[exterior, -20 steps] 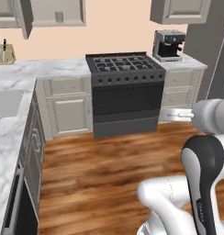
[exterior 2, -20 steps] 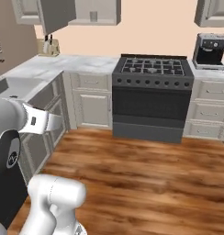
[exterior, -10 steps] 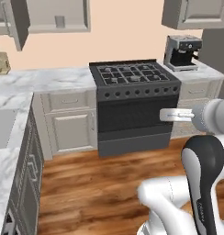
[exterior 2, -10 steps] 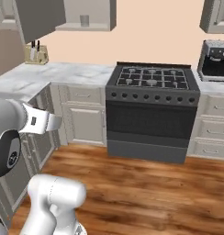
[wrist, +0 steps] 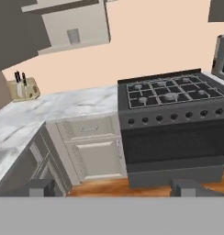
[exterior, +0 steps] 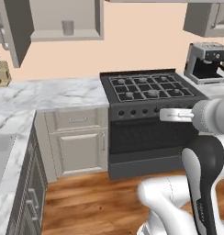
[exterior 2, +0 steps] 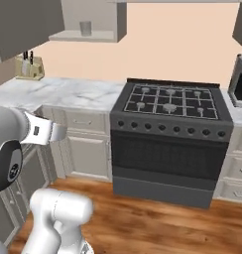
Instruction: There is a bowl on the dining counter. Grab a lemon wedge from the fridge and place it in the bowl. Then get the liquor bottle and glass cup from the cabinet and place them next to the bowl.
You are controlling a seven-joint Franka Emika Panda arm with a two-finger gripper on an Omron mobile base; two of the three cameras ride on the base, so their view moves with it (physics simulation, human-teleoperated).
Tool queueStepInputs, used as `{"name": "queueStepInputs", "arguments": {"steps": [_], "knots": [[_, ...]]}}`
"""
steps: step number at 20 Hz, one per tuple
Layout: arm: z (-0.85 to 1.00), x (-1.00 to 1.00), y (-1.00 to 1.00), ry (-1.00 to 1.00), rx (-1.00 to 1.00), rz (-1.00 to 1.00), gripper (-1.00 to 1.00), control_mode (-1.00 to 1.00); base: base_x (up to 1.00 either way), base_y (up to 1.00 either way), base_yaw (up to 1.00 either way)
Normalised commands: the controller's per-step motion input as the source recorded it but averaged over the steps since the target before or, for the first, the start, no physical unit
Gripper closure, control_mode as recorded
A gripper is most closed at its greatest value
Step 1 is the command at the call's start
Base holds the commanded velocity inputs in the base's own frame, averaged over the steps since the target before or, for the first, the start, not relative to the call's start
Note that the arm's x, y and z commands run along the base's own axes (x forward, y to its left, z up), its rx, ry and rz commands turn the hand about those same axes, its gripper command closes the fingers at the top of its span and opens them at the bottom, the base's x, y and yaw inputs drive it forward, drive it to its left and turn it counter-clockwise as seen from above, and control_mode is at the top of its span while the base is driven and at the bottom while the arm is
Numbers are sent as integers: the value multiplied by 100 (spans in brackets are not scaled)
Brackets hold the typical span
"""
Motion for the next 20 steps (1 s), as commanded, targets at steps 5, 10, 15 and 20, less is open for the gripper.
{"name": "queueStepInputs", "arguments": {"steps": [5,10,15,20], "knots": [[0,0,0,0,0,0,-100,100,100,32,23],[0,0,0,0,0,0,-100,100,94,37,31],[0,0,0,0,0,0,-100,100,95,31,18],[0,0,0,0,0,0,-100,100,62,54,-5]]}}
